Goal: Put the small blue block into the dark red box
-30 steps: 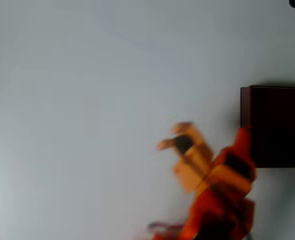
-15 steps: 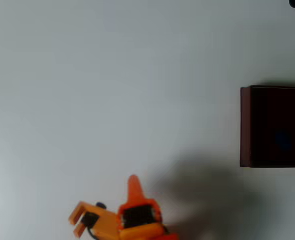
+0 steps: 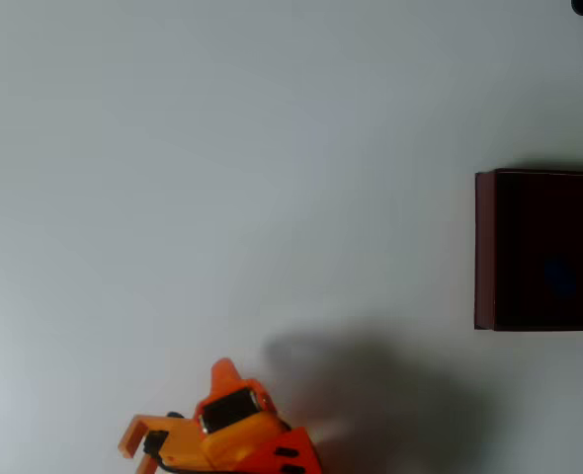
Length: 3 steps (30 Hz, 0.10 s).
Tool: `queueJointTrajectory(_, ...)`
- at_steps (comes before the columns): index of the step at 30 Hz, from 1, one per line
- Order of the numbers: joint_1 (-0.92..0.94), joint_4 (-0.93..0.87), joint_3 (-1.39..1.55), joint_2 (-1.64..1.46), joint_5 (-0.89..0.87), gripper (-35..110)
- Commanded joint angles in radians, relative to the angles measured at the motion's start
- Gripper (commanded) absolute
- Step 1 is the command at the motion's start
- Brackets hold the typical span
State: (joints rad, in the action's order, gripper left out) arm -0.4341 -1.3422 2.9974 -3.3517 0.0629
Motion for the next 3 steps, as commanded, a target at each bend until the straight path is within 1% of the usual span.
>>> queueJointTrajectory(1, -0.018, -0.005, 0.008, -0.005, 0.012, 0)
queueJointTrajectory(3, -0.018, -0.005, 0.008, -0.005, 0.012, 0)
